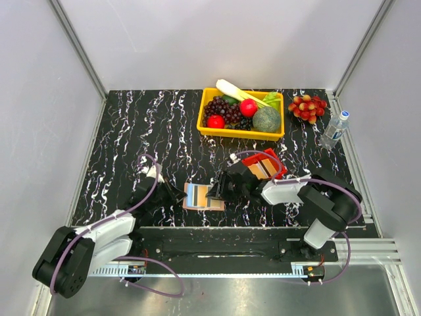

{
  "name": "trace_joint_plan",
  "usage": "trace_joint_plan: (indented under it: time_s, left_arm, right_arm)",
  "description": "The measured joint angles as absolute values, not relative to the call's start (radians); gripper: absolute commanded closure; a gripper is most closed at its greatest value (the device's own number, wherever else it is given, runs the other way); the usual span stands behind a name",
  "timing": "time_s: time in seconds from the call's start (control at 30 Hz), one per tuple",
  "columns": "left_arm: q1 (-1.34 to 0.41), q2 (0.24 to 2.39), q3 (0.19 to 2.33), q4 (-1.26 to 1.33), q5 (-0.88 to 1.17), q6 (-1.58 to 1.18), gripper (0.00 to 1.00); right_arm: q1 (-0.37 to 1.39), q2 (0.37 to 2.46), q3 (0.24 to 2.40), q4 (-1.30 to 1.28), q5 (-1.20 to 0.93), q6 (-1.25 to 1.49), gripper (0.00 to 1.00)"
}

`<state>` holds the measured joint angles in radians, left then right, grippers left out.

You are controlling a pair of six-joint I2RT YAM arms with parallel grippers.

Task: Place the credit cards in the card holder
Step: Insert the credit card into the card holder.

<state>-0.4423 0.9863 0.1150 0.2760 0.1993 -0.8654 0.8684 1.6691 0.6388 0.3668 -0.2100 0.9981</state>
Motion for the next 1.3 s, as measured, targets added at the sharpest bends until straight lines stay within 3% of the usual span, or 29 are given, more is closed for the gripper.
trace_joint_plan:
  time_s: [0.07, 0.13, 0.27, 0.53, 1.03, 1.3]
  left_arm:
    - [-0.442, 0.98, 0.115, 0.276, 0.198, -0.865, 1.0]
    - [-0.442, 0.98, 0.115, 0.276, 0.198, -0.865, 1.0]
    - [-0.442, 0.98, 0.115, 0.277, 0.198, -0.865, 1.0]
    - [-0.442, 0.986, 0.115, 0.28, 0.199, -0.865, 1.0]
    - [-0.442, 1.016, 0.115, 0.294, 0.202, -0.865, 1.0]
    - [-0.442, 1.005, 0.115, 0.289, 0.203, -0.865, 1.0]
  right_arm:
    - [0.868, 1.653, 0.639, 0.339, -0.194, 0.983, 0.65]
    - [0.868, 1.653, 0.643, 0.315, -0.191, 0.971, 0.75]
    - [0.869, 1.679, 0.657, 0.301, -0.2, 0.961, 0.85]
    - [0.869, 1.747, 0.68, 0.367, -0.244, 0.968, 0.94]
    - [0.869, 1.812, 0.688, 0.479, -0.313, 1.0, 0.94]
    - [0.869, 1.788, 0.687, 0.447, -0.297, 0.984, 0.77]
